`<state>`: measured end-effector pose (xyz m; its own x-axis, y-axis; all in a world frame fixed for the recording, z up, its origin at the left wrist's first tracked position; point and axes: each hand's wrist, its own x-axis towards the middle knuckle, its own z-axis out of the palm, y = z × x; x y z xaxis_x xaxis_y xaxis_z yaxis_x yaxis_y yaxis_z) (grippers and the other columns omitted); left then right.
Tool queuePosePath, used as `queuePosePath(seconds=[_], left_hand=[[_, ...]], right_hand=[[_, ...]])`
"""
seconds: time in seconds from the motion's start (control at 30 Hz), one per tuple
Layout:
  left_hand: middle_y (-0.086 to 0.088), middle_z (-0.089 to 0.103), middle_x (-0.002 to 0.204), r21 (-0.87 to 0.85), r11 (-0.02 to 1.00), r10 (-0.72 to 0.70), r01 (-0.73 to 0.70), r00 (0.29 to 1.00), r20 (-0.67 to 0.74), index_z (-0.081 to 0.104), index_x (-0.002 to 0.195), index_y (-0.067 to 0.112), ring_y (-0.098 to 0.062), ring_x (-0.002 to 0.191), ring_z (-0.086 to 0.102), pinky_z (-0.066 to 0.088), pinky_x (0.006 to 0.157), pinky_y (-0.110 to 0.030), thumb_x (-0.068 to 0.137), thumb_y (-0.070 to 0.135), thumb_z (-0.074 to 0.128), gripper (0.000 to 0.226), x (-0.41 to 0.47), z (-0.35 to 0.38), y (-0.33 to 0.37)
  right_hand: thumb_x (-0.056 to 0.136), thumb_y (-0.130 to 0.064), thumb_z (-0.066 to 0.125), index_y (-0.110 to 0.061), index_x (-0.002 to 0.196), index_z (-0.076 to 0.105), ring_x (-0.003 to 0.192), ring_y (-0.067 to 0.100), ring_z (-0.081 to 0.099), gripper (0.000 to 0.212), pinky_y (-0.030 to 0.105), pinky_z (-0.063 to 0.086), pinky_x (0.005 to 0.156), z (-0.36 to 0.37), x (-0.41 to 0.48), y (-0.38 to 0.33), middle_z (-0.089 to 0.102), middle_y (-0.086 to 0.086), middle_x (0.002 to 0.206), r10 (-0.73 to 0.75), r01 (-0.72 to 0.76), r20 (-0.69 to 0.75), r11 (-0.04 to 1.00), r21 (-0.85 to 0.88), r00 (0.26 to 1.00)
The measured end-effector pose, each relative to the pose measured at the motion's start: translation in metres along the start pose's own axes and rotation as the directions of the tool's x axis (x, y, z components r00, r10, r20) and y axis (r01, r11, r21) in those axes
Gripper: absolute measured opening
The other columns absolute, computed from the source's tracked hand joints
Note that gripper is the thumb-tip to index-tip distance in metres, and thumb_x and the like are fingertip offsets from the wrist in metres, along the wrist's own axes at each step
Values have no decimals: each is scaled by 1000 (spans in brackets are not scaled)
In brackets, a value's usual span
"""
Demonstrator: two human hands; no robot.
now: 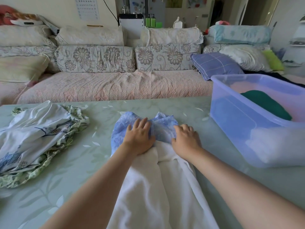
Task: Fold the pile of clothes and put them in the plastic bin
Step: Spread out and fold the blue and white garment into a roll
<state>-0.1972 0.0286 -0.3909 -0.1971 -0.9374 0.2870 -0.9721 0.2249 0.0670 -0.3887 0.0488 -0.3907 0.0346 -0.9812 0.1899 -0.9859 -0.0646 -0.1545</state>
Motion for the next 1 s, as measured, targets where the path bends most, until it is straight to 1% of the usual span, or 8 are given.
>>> queuePosePath(seconds=[0.3, 0.5, 0.67, 0.77, 0.83, 0.9, 0.93, 1.0], left_hand=[[10, -19, 161, 49, 976, -209, 214, 839, 503, -7, 149, 53, -31, 148, -19, -3, 110, -71, 57, 101, 25, 108, 18, 1, -33], [2, 33, 153, 58, 998, -26, 21, 996, 83, 49, 136, 34, -24, 139, 31, 28, 108, -50, 84, 69, 40, 63, 14, -3, -12], [8, 2, 164, 78, 995, -84, 60, 926, 369, 10, 154, 36, -25, 150, 1, 7, 114, -59, 86, 75, 25, 80, -10, 6, -8], [9, 16, 162, -147, 982, -58, 116, 935, 351, 21, 154, 36, -18, 149, 8, 1, 118, -54, 93, 65, 34, 69, -14, -7, -10], [8, 48, 140, -586, 760, -78, 280, 935, 345, 54, 136, 28, -16, 133, 36, 18, 117, -40, 97, 45, 46, 43, -13, -19, -17], [-5, 66, 107, -914, 203, -173, 352, 931, 320, 66, 100, 13, -22, 102, 57, 44, 90, -33, 95, 33, 51, 25, -13, -37, -30], [-11, 66, 96, -936, -53, -268, 348, 898, 349, 64, 94, 14, -24, 88, 60, 48, 76, -30, 95, 32, 49, 24, -14, -47, -39], [-13, 66, 97, -906, -239, -342, 348, 844, 414, 61, 103, 22, -26, 82, 63, 51, 74, -32, 98, 45, 43, 30, -13, -58, -60]], right_hand=[[85, -52, 57, -14, 123, 56, 117, 33, 53, 53, 38, 43, 94, -3, 1, -7, 53, 11, 126, 230, -236, 80, 968, 84, 970], [84, -26, 56, -16, 106, 60, 106, 33, 61, 24, 32, 44, 77, -11, 6, -18, 63, 10, 115, 243, -268, 117, 906, 329, 963], [81, -11, 57, -18, 71, 48, 72, 24, 52, 15, 29, 36, 54, -30, 5, -29, 56, -1, 72, 248, -247, 75, 796, 552, 966], [78, -7, 57, -18, 65, 45, 61, 18, 43, 21, 29, 29, 49, -46, 8, -52, 47, -4, 61, 257, -214, 42, 689, 692, 965], [79, -9, 61, -18, 70, 54, 64, 18, 49, 14, 28, 36, 56, -54, 11, -74, 54, -4, 67, 214, -160, 33, 610, 776, 976], [84, -12, 67, -17, 99, 65, 81, 17, 60, 16, 28, 47, 70, -58, 10, -97, 67, 1, 92, 96, -137, 104, 461, 877, 990], [88, -12, 66, -16, 116, 61, 87, 19, 62, 28, 29, 51, 73, -56, 9, -107, 66, 4, 104, 4, -172, 181, 345, 923, 983], [96, -3, 55, -19, 129, 48, 83, 26, 64, 37, 32, 55, 63, -50, 0, -125, 62, 6, 109, -198, -273, 318, 223, 936, 927]])
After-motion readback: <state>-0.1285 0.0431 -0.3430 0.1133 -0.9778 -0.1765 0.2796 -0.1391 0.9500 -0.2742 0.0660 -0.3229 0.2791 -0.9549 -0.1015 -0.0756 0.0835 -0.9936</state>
